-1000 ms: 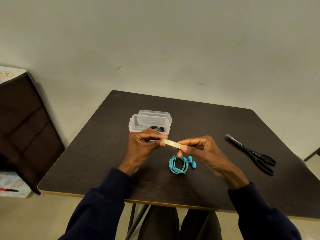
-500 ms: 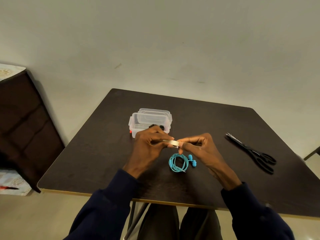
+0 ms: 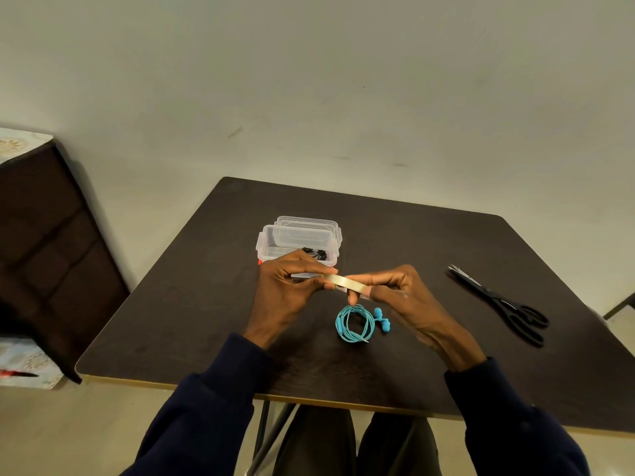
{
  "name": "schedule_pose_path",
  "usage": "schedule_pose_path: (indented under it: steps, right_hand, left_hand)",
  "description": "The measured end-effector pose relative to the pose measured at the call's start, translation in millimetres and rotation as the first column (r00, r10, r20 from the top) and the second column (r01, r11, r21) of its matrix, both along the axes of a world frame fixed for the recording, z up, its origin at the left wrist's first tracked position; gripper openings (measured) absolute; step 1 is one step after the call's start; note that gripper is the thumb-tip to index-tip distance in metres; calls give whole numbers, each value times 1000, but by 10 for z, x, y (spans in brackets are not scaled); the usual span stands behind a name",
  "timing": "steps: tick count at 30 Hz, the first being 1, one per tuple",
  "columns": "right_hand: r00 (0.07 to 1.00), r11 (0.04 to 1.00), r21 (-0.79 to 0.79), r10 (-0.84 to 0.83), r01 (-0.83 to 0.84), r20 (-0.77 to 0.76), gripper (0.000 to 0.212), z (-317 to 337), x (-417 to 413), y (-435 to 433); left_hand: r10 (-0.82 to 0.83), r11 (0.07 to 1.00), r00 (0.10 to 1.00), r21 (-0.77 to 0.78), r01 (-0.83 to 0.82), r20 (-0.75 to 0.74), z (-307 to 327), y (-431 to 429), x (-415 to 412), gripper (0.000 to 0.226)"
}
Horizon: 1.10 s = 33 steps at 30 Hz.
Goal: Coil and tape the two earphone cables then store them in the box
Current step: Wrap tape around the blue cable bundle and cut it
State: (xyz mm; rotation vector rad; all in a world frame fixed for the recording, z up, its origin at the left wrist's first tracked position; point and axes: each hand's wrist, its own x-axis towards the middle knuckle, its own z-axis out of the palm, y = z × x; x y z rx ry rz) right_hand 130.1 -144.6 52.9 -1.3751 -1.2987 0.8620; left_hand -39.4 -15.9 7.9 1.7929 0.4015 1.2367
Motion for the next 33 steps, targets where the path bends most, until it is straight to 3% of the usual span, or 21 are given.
schedule_pose_path:
  steps: [3,12,21,33]
  right_hand:
    - [1000,1000,-18,10,-10,-11,49,18,-19,-3]
    - [994,993,59,-105,106,-5,29,7,-49,4]
    - [996,996,47,-77,79,-42,42,-7,-62,6]
    - [986,987,29,-153,155,-62,36,9,-87,-11]
  left_hand:
    - [-8,1000,1000,-7,8,13,-16,19,-9,25]
    - [32,998,999,46,-30,-25,2,-14,10,18]
    - [8,1000,999,2,-8,31,29,-8,-20,22]
    - [23,997,1000,68,-22,-3,50,-90,18,18]
